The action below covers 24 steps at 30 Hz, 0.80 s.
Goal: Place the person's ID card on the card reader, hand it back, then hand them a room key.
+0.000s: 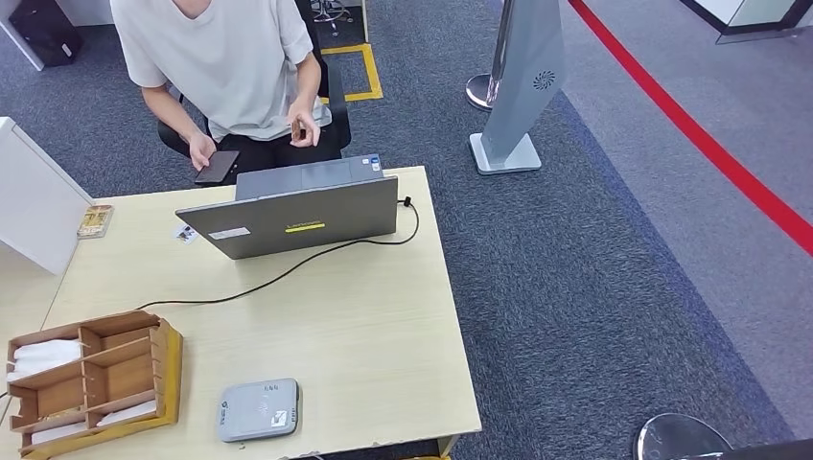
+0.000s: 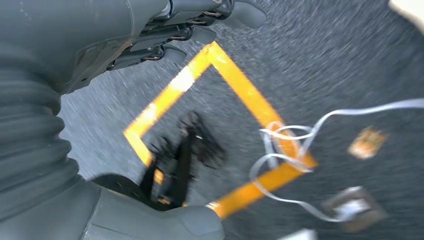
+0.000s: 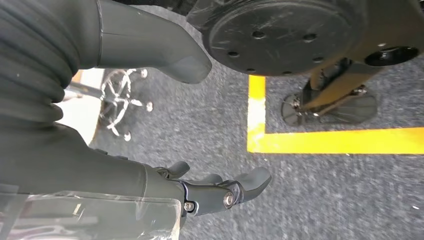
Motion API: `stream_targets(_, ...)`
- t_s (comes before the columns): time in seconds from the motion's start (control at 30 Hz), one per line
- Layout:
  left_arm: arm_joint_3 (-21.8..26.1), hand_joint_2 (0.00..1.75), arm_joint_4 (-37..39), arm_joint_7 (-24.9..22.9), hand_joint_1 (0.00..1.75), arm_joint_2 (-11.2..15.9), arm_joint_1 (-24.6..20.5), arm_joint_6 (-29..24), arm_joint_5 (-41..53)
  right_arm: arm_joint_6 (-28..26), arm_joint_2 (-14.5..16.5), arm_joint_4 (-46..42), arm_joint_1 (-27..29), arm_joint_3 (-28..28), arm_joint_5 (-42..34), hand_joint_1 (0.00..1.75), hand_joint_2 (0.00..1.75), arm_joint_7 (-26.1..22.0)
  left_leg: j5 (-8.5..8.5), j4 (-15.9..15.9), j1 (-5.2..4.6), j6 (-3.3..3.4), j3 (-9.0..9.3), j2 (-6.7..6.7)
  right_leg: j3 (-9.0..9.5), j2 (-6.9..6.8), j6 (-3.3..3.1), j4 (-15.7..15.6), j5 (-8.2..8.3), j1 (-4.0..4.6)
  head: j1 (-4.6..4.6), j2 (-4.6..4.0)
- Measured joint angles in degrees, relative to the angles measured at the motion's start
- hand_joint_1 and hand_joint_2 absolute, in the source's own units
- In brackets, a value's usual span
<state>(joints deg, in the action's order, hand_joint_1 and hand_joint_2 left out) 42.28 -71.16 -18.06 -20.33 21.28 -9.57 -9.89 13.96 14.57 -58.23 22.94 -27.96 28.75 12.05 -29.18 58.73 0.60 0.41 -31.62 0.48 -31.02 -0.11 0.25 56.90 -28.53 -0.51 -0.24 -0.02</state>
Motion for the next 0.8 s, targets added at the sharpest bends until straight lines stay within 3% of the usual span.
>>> stream_targets(0.1,-1.48,1.75,7.74,1.67,0.00,1.38,-2.18,5.98,5.75,-0.40,-1.02,1.51,-0.27,1.96,-2.10,0.00,1.75,1.30,0.01,0.00,0.03,-0.01,0.01,0.00,0.01,0.00,0.00,0.01,0.00,0.00,-0.01,-0.01)
stream_targets(0.23,-5.17,1.75,15.26,3.60,0.00,3.52,-4.38,7.57,7.19,-1.79,-2.61,4.59,-1.42,5.14,-5.13,0.00,1.75,0.39,0.02,0.00,0.04,-0.02,0.03,0.00,0.03,0.01,-0.01,0.02,0.00,0.01,-0.01,0.00)
stream_targets(0.37,-9.35,0.00,20.86,5.57,0.00,5.69,-5.75,7.90,7.67,-3.43,-4.09,8.17,-2.93,8.11,-8.33,0.00,1.75,-1.23,0.02,0.00,0.04,-0.02,0.03,0.00,0.03,0.01,-0.01,0.02,0.00,0.01,-0.01,0.00)
stream_targets(0.4,-10.48,0.00,22.09,6.06,0.00,6.24,-6.03,7.95,7.76,-3.84,-4.47,9.12,-3.33,8.84,-9.14,0.00,1.75,-1.64,0.02,0.00,0.04,-0.02,0.03,0.00,0.03,0.01,-0.01,0.02,0.00,0.02,-0.01,0.00)
stream_targets(0.53,-15.18,0.00,26.42,8.00,0.00,8.39,-7.08,8.16,8.06,-5.48,-6.02,12.97,-4.98,11.68,-12.32,0.00,0.00,-3.30,0.02,0.00,0.03,-0.02,0.03,0.00,0.03,0.01,-0.01,0.02,0.00,0.02,0.00,0.00)
stream_targets(0.8,-24.01,0.00,33.55,11.57,0.00,12.32,-8.86,8.61,8.75,-8.51,-8.80,20.26,-8.16,16.85,-18.25,0.00,0.00,-6.39,0.02,0.00,0.02,-0.02,0.02,0.00,0.03,0.01,0.00,0.02,0.01,0.02,0.00,0.00)
